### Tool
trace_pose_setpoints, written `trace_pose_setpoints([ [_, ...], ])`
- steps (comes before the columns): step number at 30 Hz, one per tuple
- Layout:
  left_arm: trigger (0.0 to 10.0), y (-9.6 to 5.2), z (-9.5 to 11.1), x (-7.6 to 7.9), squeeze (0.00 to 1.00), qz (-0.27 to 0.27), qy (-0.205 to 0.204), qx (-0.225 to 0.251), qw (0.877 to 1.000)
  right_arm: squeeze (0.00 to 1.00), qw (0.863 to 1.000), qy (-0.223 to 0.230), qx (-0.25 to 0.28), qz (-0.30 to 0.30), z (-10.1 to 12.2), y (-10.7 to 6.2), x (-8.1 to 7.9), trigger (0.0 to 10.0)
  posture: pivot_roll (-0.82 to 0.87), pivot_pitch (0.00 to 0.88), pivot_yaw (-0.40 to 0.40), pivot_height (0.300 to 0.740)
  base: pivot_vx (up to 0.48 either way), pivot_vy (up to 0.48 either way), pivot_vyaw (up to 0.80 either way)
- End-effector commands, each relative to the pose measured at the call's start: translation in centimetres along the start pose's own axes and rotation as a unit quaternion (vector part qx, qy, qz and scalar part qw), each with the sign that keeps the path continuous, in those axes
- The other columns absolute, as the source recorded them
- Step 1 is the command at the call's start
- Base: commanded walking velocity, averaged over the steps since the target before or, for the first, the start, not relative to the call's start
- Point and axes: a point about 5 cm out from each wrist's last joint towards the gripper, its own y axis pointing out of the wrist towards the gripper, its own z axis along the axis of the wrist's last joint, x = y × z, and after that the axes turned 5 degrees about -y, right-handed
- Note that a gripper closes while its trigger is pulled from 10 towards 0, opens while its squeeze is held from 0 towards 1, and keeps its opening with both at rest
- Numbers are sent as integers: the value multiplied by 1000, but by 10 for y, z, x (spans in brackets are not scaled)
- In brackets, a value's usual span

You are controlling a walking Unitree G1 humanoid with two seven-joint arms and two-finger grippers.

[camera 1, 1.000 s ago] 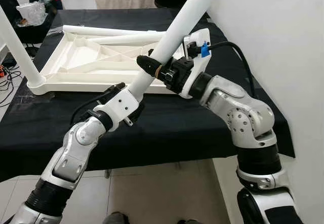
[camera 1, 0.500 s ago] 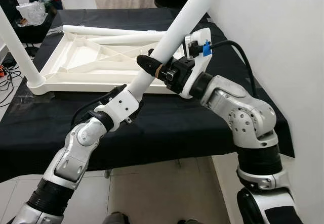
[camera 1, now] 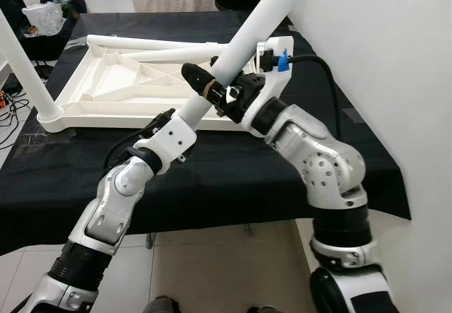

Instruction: Building children table

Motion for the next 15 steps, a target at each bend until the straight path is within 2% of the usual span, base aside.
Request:
trace_pose_setpoints([
  [1,10000,5,5,4,0,-6,-4,6,1000,0,1000,4,3,-2,-2,3,-2,10000,33,91,-35,740,0,0,0],
  [3,10000,6,6,5,0,-8,-7,9,1000,0,1000,6,9,-3,-1,4,-2,10000,31,93,-34,740,0,0,0],
  [6,10000,9,11,12,0,-11,-34,12,999,0,999,9,34,-19,4,7,-2,10000,31,93,-34,740,0,0,0],
  [15,10000,10,20,26,0,-35,-40,23,998,0,998,-20,48,-43,3,10,0,10000,34,90,-34,740,0,0,0],
])
